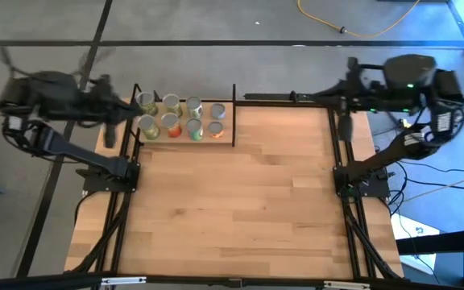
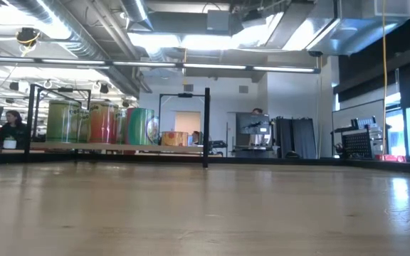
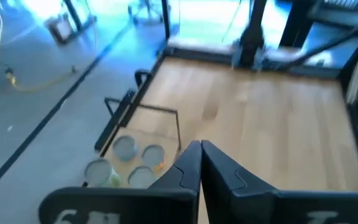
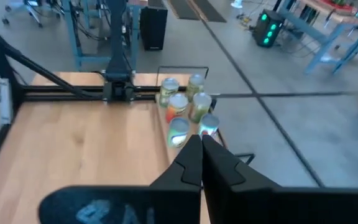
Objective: Pick and place cans onto a shelf
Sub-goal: Return to Home Position
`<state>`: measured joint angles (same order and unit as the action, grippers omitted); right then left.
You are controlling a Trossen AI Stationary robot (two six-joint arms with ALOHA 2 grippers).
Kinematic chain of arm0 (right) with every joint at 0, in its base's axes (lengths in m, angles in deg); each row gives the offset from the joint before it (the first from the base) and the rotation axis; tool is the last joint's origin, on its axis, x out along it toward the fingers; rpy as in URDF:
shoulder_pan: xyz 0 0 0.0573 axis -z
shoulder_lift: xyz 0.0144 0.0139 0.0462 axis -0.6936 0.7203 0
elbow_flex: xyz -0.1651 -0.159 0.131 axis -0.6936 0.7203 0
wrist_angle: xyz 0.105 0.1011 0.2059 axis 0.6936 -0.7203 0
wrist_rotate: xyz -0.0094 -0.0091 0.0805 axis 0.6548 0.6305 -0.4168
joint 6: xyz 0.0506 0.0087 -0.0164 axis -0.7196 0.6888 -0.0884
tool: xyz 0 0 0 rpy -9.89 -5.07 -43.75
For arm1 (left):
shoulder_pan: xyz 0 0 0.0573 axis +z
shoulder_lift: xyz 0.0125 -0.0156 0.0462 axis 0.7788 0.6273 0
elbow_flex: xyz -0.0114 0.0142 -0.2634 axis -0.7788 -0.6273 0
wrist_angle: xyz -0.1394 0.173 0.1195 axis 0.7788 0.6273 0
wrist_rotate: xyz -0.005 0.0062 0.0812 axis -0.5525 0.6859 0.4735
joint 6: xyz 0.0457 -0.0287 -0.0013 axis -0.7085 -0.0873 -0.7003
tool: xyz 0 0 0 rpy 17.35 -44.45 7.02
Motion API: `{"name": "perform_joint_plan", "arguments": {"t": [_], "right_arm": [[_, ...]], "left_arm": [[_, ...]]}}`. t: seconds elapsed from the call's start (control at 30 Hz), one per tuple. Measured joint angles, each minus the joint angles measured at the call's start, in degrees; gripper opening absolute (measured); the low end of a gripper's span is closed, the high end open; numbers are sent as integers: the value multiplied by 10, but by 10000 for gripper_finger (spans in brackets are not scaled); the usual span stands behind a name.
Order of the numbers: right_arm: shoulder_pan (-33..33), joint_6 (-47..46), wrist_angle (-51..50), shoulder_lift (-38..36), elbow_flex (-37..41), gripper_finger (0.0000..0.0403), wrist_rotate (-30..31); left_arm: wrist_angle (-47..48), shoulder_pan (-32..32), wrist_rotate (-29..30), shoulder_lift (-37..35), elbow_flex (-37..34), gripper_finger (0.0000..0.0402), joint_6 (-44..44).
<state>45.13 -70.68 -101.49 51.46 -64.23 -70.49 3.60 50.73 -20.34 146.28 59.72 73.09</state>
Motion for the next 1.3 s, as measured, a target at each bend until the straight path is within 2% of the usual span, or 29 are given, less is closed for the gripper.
{"name": "perform_joint_plan", "arguments": {"t": [0.27,0.47,0.7,0.93,1.3], "right_arm": [[-42,-27,-95,-68,1,2,-12],[-63,-72,-108,-117,15,2,-15],[-64,-87,-107,-179,29,2,-15],[-64,-88,-113,-259,49,2,0],[-63,-103,-84,-408,152,2,0]], "left_arm": [[7,0,-26,-108,0,0,0],[7,0,-56,-196,0,0,15],[7,0,-41,-286,-4,0,6],[3,0,-15,-360,-37,0,-18],[-12,0,0,-458,-125,0,-19]]}}
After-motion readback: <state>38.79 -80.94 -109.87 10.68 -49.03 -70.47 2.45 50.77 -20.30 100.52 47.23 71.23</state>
